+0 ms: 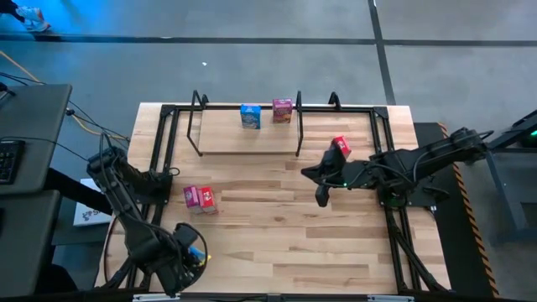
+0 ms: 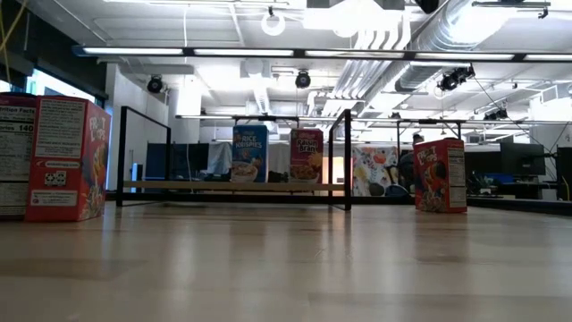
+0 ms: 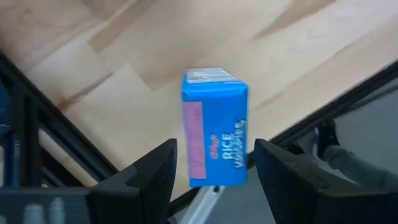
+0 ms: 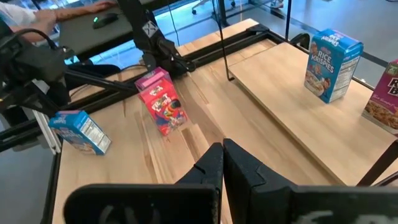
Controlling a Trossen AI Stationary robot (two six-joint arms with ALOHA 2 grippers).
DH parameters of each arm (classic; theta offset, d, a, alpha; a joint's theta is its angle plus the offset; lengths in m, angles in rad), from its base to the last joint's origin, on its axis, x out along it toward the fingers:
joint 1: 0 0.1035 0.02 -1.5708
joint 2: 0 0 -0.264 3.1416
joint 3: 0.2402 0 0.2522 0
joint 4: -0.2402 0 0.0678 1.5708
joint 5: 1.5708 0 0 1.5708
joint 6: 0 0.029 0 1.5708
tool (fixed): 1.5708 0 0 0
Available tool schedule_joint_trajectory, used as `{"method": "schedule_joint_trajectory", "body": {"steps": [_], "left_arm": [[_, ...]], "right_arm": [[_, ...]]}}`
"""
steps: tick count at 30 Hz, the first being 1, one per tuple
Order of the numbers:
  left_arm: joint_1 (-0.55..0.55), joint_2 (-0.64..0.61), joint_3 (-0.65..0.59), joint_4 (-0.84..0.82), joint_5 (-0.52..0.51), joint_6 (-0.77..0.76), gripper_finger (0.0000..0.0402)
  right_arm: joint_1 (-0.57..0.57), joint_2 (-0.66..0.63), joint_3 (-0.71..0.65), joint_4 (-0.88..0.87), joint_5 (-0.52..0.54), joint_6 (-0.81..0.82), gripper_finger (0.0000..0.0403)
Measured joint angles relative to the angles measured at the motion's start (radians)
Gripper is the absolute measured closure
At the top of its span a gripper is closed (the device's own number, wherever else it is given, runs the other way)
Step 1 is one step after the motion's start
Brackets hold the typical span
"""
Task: Stack cereal on shelf
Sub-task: Put the blue cereal box on the shelf aligned with the other blue cereal box
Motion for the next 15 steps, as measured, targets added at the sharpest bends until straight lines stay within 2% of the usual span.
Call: {"method": "schedule_joint_trajectory", "body": {"steps": [6, 15], "left_arm": [[0.0, 0.012, 0.0, -0.01, 0.0, -0.007, 0.0178], [0.0, 0.012, 0.0, -0.001, 0.011, 0.041, 0.0119]], "right_arm": [[0.0, 0.013, 0.0, 0.0, -0.005, 0.0, 0.0403], [0.0, 0.013, 0.0, -0.001, -0.001, -0.002, 0.0403]]}}
